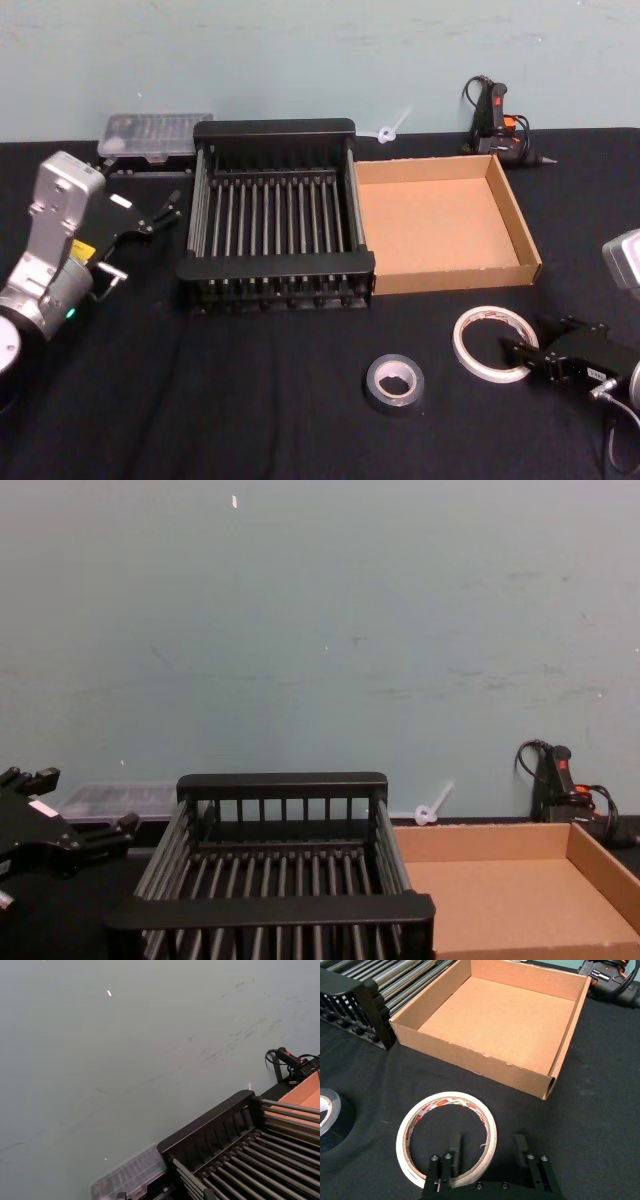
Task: Pick up the white tape and place it into the black box , Pick up the silver tape and place it into the brown box.
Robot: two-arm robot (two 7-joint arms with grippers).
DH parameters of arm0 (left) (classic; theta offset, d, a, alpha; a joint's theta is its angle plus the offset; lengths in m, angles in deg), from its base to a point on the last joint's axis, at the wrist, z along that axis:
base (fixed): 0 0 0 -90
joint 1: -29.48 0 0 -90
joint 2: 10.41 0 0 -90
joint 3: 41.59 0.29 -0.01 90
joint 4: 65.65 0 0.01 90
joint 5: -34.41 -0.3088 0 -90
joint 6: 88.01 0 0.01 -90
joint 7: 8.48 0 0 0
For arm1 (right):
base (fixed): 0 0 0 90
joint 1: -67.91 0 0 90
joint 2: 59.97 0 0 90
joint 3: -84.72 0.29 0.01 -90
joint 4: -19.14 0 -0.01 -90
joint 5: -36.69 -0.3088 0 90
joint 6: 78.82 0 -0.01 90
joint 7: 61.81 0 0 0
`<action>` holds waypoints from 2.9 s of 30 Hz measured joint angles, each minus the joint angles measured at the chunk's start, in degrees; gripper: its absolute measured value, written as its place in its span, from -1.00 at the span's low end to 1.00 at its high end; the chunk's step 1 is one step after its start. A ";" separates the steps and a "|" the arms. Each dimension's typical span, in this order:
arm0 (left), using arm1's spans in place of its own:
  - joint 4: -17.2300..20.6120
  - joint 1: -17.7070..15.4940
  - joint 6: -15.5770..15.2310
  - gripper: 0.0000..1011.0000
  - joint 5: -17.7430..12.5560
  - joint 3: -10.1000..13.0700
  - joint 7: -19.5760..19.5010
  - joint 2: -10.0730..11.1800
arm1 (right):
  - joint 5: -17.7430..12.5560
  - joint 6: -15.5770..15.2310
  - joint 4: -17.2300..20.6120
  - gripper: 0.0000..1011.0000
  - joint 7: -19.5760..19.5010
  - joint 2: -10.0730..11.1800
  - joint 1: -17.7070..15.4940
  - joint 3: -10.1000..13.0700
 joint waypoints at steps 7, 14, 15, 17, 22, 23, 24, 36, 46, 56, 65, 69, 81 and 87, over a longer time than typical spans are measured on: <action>0.00 0.00 0.00 0.98 0.00 0.00 0.00 0.00 | 0.00 0.00 0.00 -0.06 -0.02 0.00 0.00 0.00; 0.00 0.00 0.00 0.98 0.00 0.00 0.00 0.00 | 0.00 0.00 0.00 -0.55 -0.02 0.00 0.00 0.00; 0.00 0.00 0.00 0.98 0.00 0.00 0.00 0.00 | 0.00 0.00 0.01 -0.59 -0.02 0.00 0.00 0.00; 0.00 0.00 0.00 0.98 0.00 0.00 0.00 0.00 | 0.00 0.00 0.00 -0.66 -0.02 0.00 0.00 0.00; 0.00 0.00 0.00 0.98 0.00 0.00 0.00 0.00 | 0.00 0.00 0.01 -0.79 -0.02 0.00 0.00 0.01; 0.00 0.00 0.00 0.98 0.00 0.00 0.00 0.00 | 0.00 0.00 0.00 -0.80 -0.02 0.00 0.00 0.01; 0.00 0.00 0.00 0.98 0.00 0.00 0.00 0.00 | 0.00 0.00 0.00 -0.81 -0.02 0.00 0.00 0.01; 0.00 0.00 0.00 0.98 0.00 0.00 0.00 0.00 | 0.00 0.00 0.00 -0.81 -0.02 0.00 0.00 0.01; 0.00 0.00 0.00 0.98 0.00 0.00 0.00 0.00 | -0.11 1.30 0.26 -0.81 0.11 -0.01 -0.17 0.43; 0.00 0.00 0.00 0.98 0.00 0.00 0.00 0.00 | -0.47 3.52 1.15 -0.81 -0.18 -0.59 0.80 1.37; 0.00 0.00 0.00 0.98 0.00 0.00 0.00 0.00 | 0.12 6.03 0.42 -0.81 0.22 -2.07 4.81 0.47; 0.00 0.00 0.00 0.98 0.00 0.00 0.00 0.00 | 0.46 7.60 -0.55 -0.81 0.59 -3.45 7.51 -0.46; 0.00 0.00 0.00 0.98 0.00 0.00 0.00 0.00 | 1.89 11.53 -5.67 -0.81 3.02 -7.55 16.08 -4.92; 0.00 0.00 0.00 0.98 0.00 0.00 0.00 0.00 | 3.18 13.09 -10.06 -0.81 4.49 -9.59 21.21 -7.57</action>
